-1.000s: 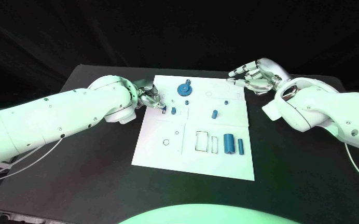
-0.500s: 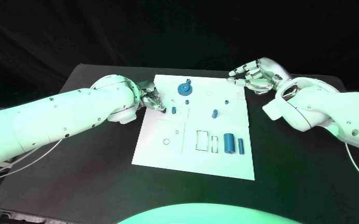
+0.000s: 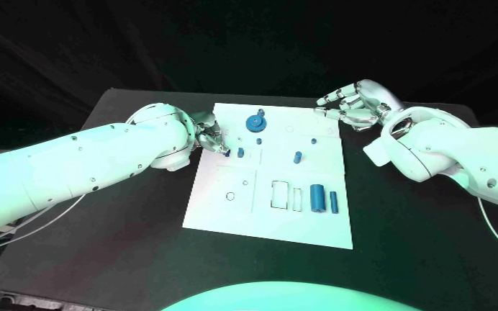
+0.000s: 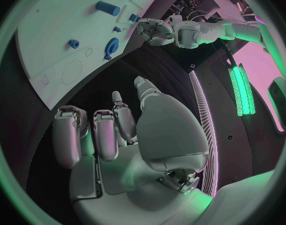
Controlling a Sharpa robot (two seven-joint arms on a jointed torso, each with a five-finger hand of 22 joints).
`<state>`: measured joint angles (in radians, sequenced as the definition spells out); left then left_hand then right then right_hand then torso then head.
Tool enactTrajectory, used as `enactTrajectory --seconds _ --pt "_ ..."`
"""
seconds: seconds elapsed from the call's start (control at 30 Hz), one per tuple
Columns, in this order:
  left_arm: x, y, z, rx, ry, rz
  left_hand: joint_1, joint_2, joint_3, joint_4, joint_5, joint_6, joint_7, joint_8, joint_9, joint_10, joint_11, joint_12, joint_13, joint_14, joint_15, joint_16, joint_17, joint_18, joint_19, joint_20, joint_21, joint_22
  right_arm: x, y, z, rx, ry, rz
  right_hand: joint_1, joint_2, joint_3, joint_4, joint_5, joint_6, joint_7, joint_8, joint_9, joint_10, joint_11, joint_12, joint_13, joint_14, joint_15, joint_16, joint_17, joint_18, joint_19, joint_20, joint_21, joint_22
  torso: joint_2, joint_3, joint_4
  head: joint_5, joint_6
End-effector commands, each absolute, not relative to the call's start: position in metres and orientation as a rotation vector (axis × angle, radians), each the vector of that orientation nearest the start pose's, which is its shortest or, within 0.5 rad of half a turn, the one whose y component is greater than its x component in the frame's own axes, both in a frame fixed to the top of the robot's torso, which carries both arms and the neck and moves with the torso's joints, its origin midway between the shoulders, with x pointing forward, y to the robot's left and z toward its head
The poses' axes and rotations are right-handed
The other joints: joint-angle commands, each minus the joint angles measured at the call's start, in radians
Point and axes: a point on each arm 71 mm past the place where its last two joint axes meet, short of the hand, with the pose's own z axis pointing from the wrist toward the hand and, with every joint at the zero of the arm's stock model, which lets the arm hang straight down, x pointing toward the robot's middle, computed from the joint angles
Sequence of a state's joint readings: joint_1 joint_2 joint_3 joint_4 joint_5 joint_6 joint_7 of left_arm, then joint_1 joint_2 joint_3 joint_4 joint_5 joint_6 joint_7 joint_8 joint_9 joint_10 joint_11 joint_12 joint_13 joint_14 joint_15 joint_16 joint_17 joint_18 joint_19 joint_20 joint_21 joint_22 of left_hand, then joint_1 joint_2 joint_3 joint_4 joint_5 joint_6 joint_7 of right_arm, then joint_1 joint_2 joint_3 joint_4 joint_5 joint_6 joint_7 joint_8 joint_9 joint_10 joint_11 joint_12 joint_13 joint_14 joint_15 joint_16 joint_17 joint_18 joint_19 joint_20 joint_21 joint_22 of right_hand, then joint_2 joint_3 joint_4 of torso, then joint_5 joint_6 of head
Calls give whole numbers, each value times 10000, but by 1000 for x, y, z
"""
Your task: Assemble the parts on the task board
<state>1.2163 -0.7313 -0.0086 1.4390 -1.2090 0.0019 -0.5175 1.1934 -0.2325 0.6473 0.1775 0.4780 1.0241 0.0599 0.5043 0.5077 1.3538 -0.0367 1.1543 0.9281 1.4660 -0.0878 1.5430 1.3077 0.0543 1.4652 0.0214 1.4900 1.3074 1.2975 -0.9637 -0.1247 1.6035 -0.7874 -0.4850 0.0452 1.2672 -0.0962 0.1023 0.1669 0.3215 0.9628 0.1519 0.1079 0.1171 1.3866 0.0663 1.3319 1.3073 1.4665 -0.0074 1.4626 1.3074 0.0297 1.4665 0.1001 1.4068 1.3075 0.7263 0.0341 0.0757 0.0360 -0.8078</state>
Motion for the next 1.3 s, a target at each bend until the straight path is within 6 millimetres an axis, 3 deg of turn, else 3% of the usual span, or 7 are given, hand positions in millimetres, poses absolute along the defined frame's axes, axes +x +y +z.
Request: enactTrajectory --seconds 0.03,0.53,1.3 --pt "504 187 -205 -1395 21212 -3710 76 39 1753 -1703 63 236 -188 38 10 35 -7 2 -35 945 -59 40 2279 -189 281 -77 42 1204 479 -245 -159 4529 15980 9406 -11 64 -48 13 67 5 -28 38 -11 13 -28 28 630 631 -67 -59 850 129 225 -98 -51 1186 -6 4 2 1 -8" --pt "501 184 -207 -1221 21650 -3741 -87 -14 1600 -1656 73 321 -221 72 60 188 -26 145 191 947 -66 43 2283 -202 306 -81 66 1253 478 -246 -160 4540 16006 9400 -11 64 -48 13 67 5 -28 38 -11 13 -28 28 630 631 -67 -59 850 129 225 -98 -51 1186 -2 6 3 -6 -17" --pt "504 183 -208 -1681 21681 -3551 -653 195 83 -1021 -111 330 -461 216 388 417 -196 200 376 952 -192 47 2290 -199 307 -159 36 1240 477 -246 -160 4550 16011 9407 -14 68 -56 15 87 5 -28 40 -12 13 -29 28 630 631 -68 -61 848 127 232 -100 -43 1195 -3 7 2 -24 -55"
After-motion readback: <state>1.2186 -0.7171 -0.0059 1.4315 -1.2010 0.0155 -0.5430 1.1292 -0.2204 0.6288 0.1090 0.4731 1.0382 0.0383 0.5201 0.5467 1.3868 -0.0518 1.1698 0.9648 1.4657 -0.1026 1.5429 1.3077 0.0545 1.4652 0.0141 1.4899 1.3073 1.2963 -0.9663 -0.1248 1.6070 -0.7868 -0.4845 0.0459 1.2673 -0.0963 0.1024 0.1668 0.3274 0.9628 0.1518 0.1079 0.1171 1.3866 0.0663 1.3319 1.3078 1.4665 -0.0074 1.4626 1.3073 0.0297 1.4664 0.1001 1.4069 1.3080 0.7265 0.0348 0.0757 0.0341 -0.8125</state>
